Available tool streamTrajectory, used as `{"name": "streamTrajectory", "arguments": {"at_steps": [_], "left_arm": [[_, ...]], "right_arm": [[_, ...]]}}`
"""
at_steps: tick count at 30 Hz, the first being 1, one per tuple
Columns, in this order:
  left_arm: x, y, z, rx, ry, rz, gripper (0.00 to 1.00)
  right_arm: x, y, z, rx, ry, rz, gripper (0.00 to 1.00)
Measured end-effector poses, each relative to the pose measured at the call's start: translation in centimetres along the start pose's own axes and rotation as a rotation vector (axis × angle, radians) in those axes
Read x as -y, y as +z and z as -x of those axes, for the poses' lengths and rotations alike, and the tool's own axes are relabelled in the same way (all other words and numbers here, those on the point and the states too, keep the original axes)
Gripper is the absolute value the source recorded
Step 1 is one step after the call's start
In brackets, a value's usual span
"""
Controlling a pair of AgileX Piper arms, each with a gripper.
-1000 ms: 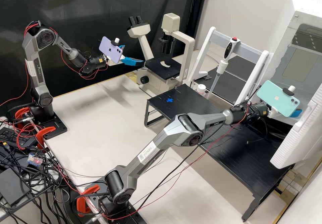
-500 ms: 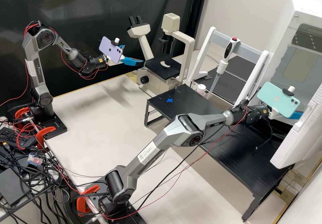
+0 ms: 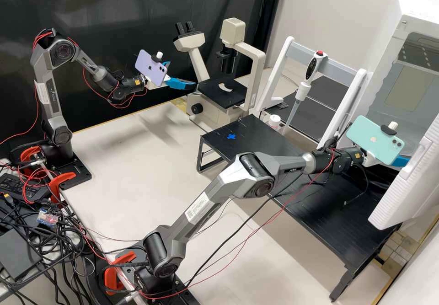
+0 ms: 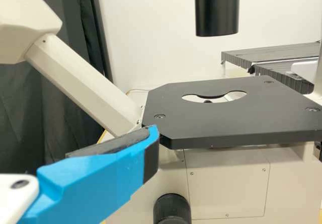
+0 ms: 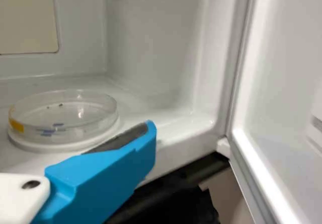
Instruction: Move the petri dish to the incubator
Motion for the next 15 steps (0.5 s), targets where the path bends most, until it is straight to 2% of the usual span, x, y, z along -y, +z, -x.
{"name": "streamTrajectory", "arguments": {"at_steps": [8, 15], "left_arm": [[0.0, 0.0, 0.0, 0.0, 0.0, 0.0, 1.0], [0.0, 0.0, 0.0, 0.0, 0.0, 0.0, 1.0]], "right_arm": [[-1.1, 0.8, 3.0, -0.022, 0.024, -0.012, 1.0], [-1.1, 2.1, 7.7, -0.064, 0.047, -0.026, 1.0]]}}
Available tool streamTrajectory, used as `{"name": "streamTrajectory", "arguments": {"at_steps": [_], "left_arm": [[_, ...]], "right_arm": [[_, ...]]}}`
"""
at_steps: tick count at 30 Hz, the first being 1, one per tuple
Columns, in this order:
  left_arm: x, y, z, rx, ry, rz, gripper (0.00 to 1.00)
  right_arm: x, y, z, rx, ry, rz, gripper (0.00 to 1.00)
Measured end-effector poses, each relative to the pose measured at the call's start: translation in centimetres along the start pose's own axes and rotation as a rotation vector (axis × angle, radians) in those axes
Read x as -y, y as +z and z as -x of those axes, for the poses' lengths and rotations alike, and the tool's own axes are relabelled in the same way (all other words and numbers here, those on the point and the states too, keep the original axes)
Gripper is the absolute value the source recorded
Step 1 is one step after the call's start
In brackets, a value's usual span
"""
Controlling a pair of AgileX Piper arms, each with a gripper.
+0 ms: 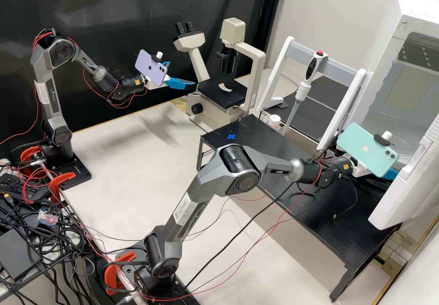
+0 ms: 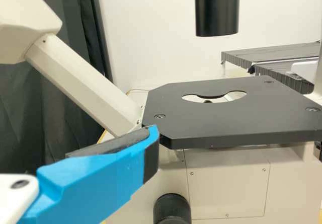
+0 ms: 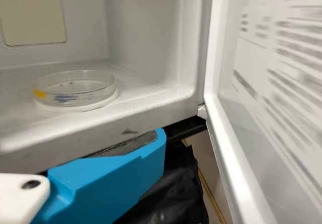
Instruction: Move the petri dish to the incubator
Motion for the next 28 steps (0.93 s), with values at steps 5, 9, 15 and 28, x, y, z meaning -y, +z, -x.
{"name": "streamTrajectory", "arguments": {"at_steps": [5, 9, 15, 28], "left_arm": [[0.0, 0.0, 0.0, 0.0, 0.0, 0.0, 1.0], [0.0, 0.0, 0.0, 0.0, 0.0, 0.0, 1.0], [0.0, 0.0, 0.0, 0.0, 0.0, 0.0, 1.0], [0.0, 0.0, 0.0, 0.0, 0.0, 0.0, 1.0]], "right_arm": [[-0.1, 0.3, 4.4, -0.051, 0.03, -0.012, 1.0], [0.2, -0.1, 9.0, -0.13, 0.07, -0.024, 1.0], [1.4, -1.6, 15.9, -0.293, 0.134, -0.047, 1.0], [8.5, -3.9, 27.2, -0.464, 0.07, -0.095, 1.0]]}}
